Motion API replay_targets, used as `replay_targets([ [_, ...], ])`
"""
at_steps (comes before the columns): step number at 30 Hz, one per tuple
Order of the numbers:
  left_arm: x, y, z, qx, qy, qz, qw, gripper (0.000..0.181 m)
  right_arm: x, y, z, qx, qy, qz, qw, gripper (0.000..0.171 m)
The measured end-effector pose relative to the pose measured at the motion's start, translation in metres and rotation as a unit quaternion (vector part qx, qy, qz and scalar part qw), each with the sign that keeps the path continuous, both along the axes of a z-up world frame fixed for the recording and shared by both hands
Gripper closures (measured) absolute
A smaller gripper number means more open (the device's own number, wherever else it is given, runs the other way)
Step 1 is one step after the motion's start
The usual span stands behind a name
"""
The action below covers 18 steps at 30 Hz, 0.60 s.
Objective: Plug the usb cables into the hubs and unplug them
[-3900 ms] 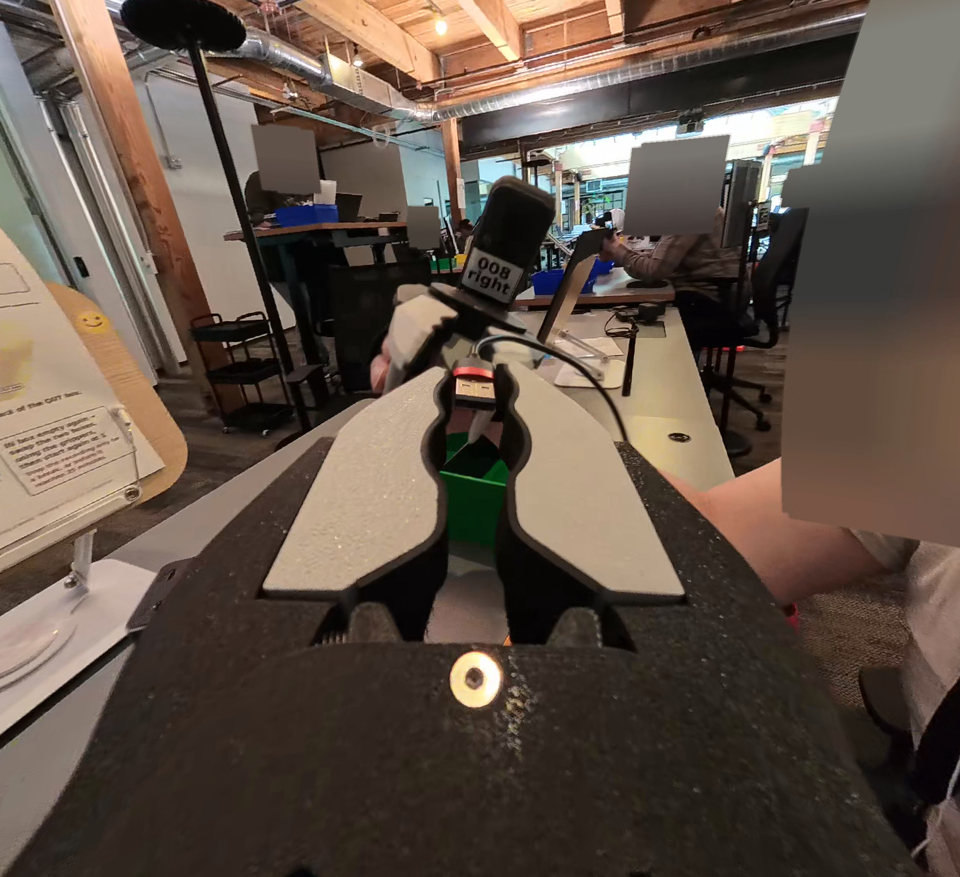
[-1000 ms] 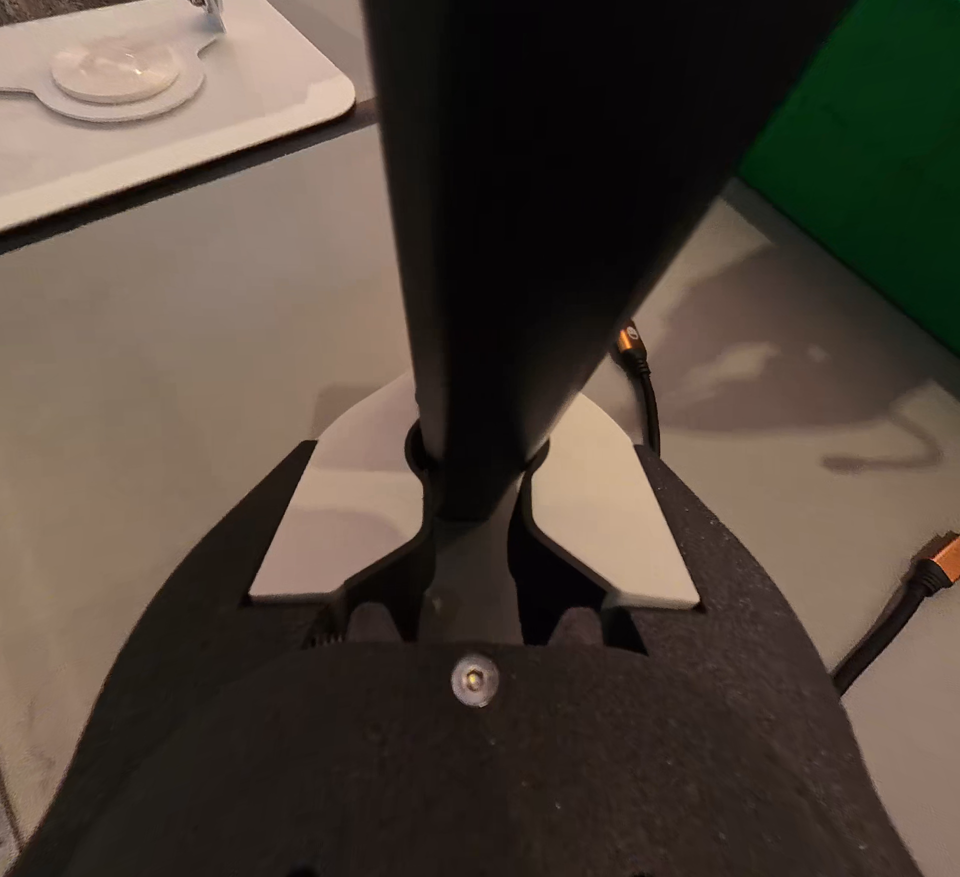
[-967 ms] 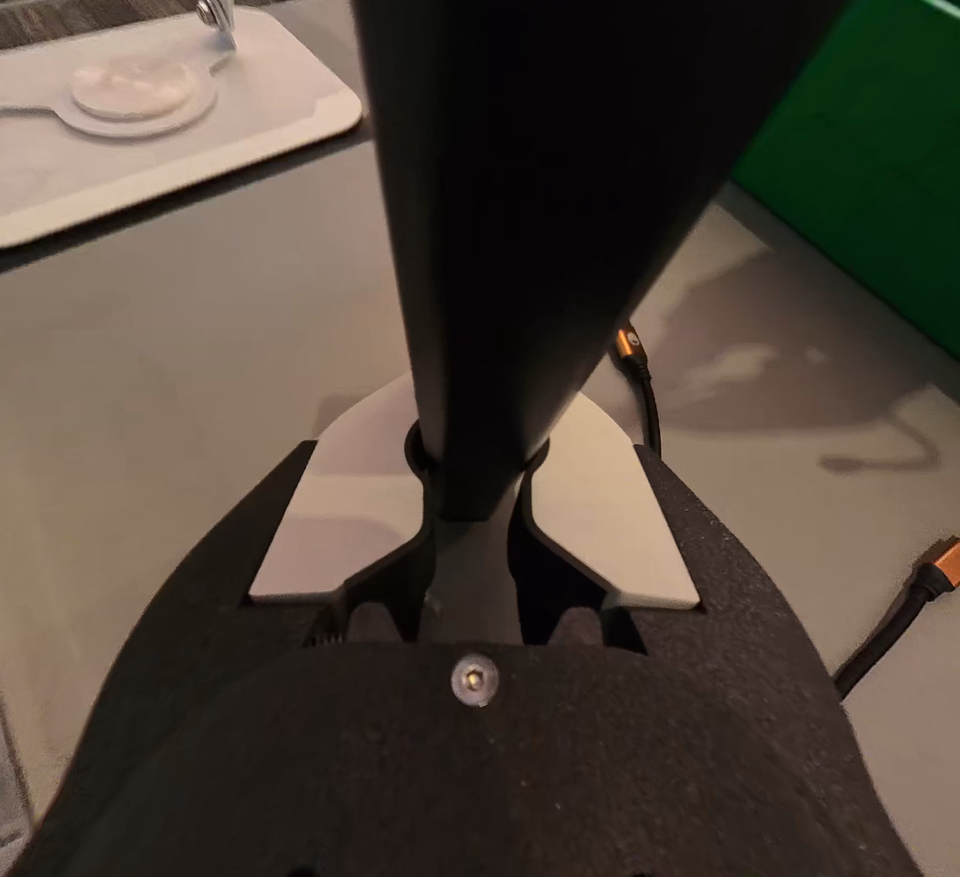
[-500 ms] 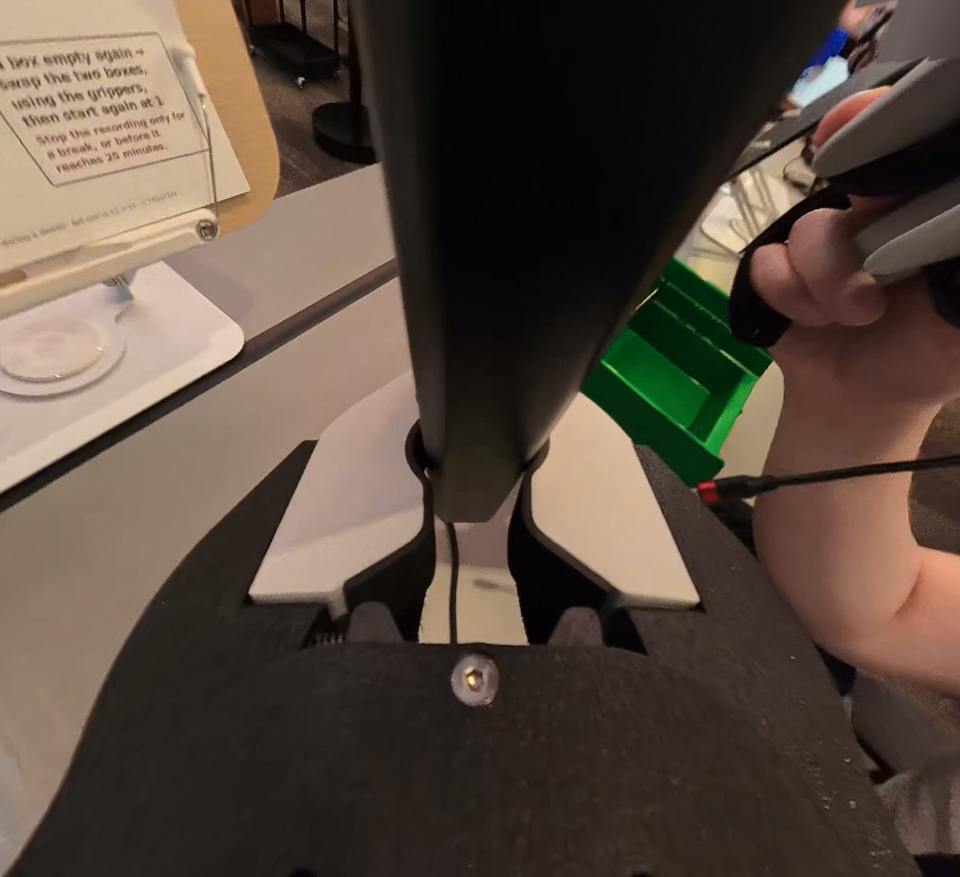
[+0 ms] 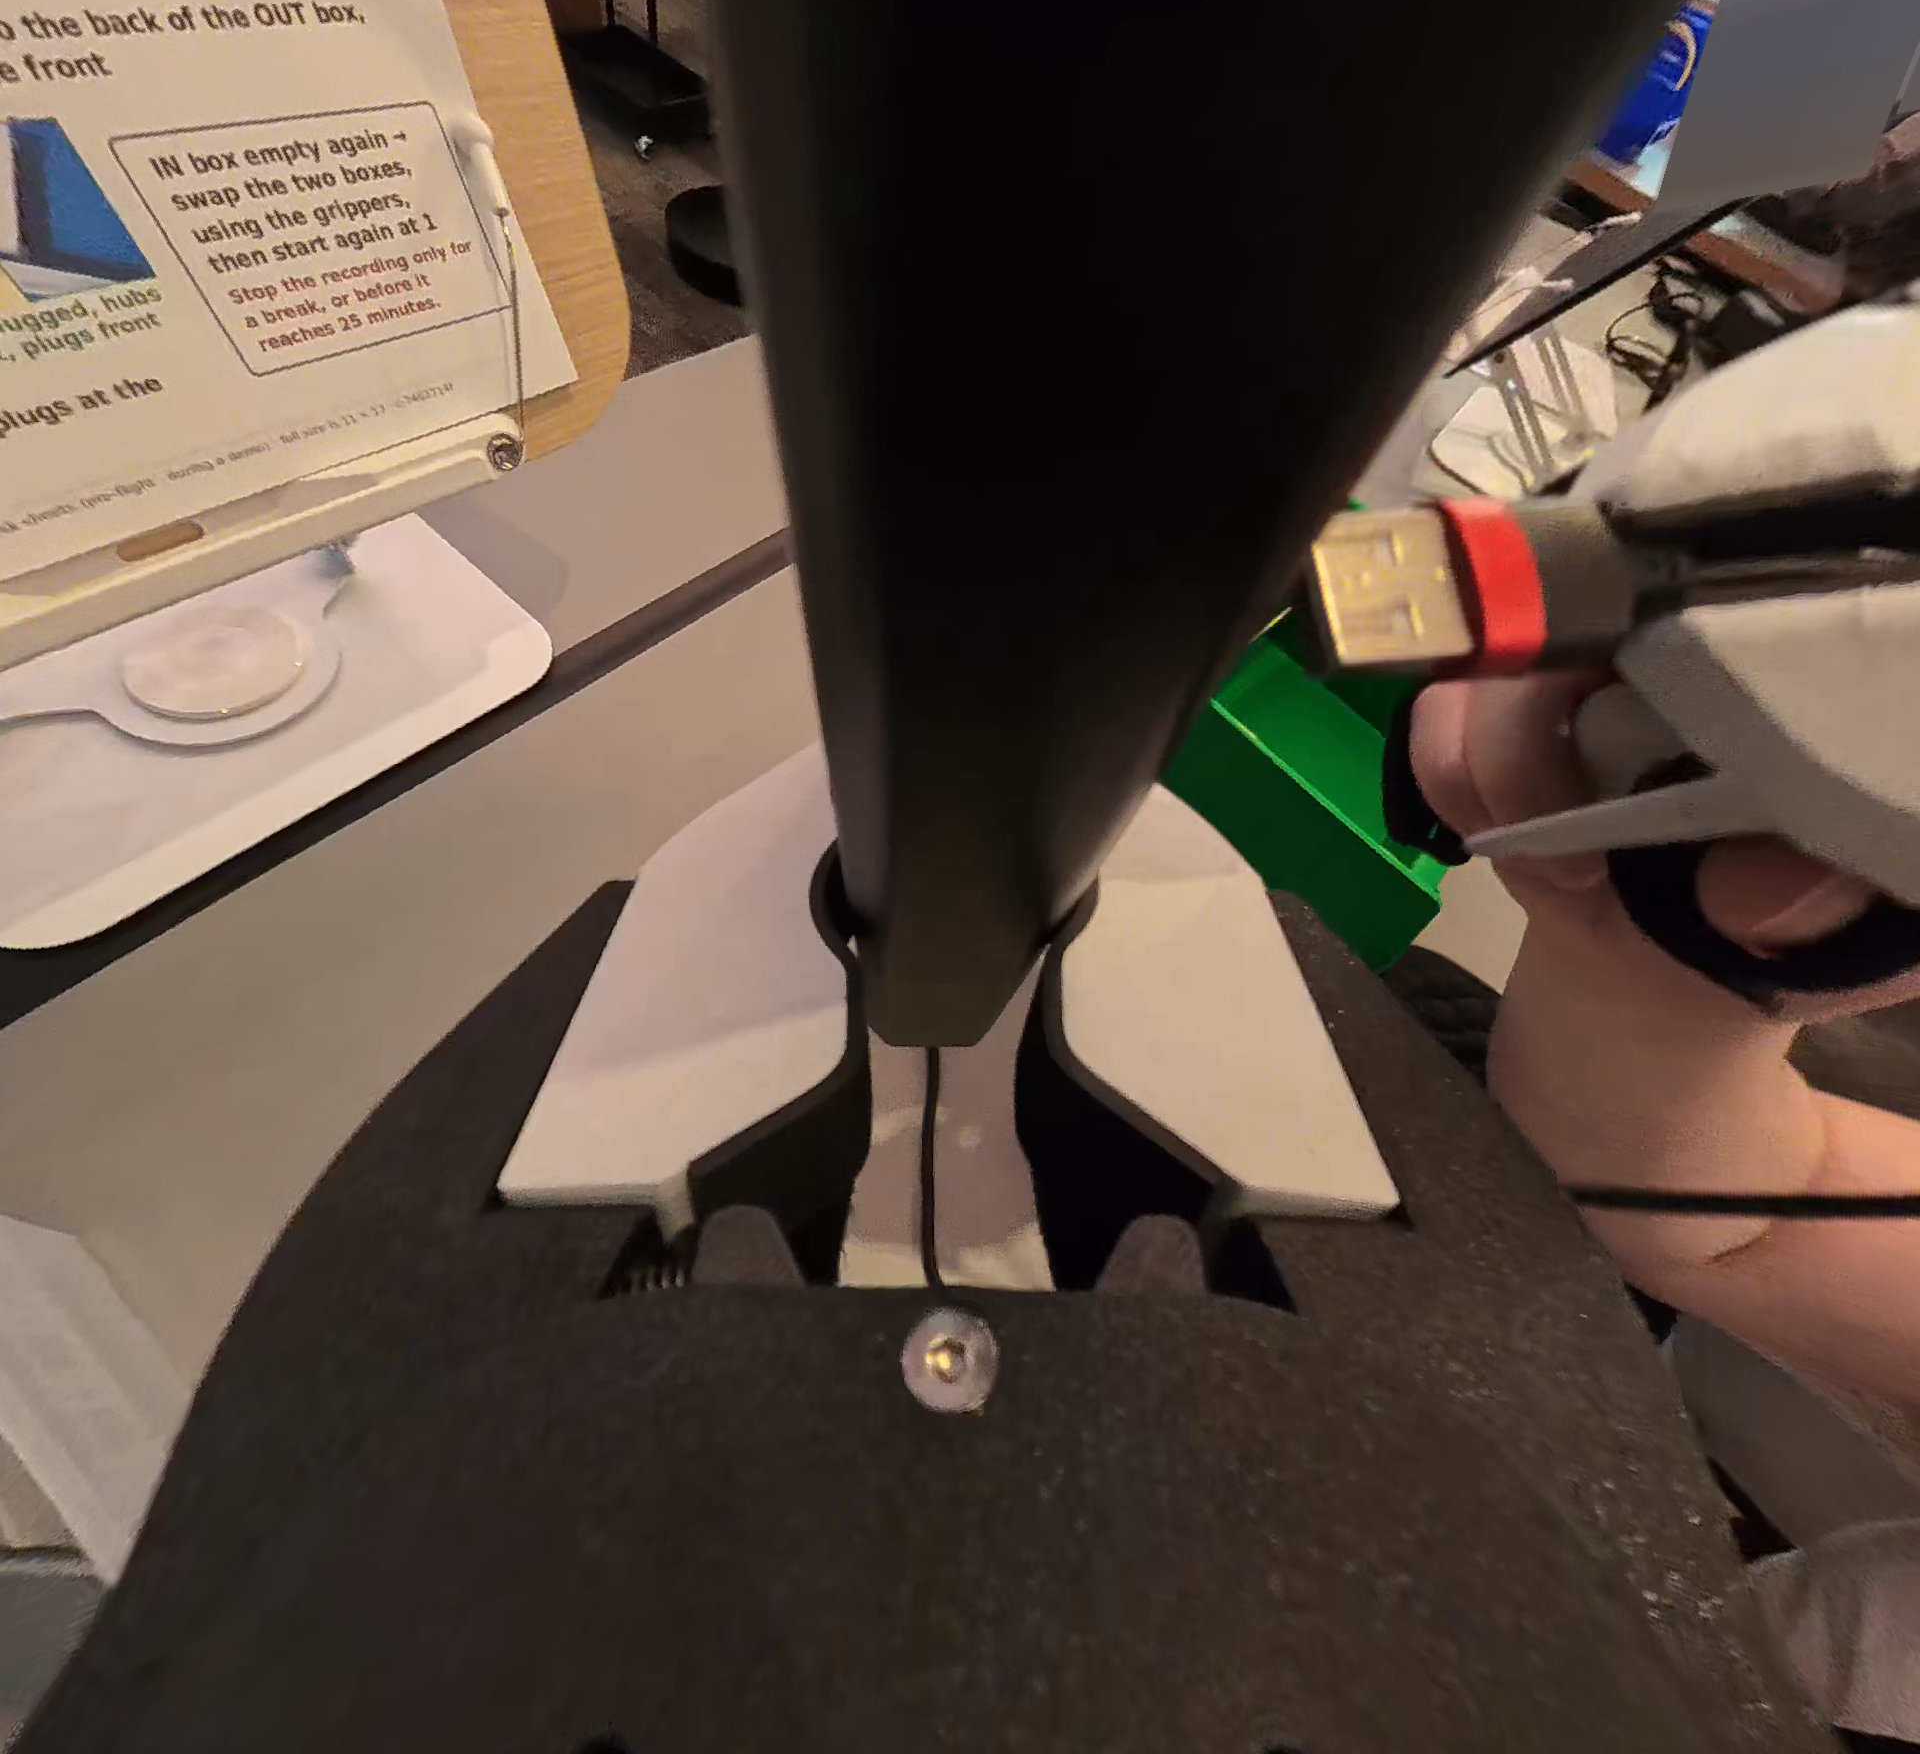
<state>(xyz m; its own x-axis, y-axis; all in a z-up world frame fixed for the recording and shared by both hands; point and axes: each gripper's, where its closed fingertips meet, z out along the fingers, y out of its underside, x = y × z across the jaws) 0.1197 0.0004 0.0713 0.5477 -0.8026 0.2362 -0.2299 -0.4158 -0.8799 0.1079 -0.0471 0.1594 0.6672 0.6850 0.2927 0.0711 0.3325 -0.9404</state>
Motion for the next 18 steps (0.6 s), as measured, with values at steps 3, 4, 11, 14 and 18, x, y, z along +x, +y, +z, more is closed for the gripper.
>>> replay_targets([
  [3,-0.003,0.005,-0.004,-0.009,-0.003,0.005,1.0,0.152,-0.005,0.006,-0.009,-0.012,-0.009,-0.007,1.0,0.165],
  [4,-0.003,0.006,-0.004,-0.009,-0.002,0.005,1.0,0.152,-0.005,0.009,-0.011,-0.016,-0.008,-0.011,1.0,0.165],
  [11,0.005,0.008,-0.001,0.0,-0.013,0.003,1.0,0.152,-0.003,0.019,-0.016,-0.041,0.028,-0.004,0.999,0.165],
  [14,0.006,0.012,-0.003,0.011,0.002,0.02,1.0,0.151,0.0,0.022,-0.016,-0.048,0.036,-0.015,0.998,0.165],
  [18,0.01,0.014,-0.002,0.012,-0.013,0.027,0.999,0.151,0.002,0.025,-0.017,-0.06,0.053,-0.028,0.996,0.165],
])
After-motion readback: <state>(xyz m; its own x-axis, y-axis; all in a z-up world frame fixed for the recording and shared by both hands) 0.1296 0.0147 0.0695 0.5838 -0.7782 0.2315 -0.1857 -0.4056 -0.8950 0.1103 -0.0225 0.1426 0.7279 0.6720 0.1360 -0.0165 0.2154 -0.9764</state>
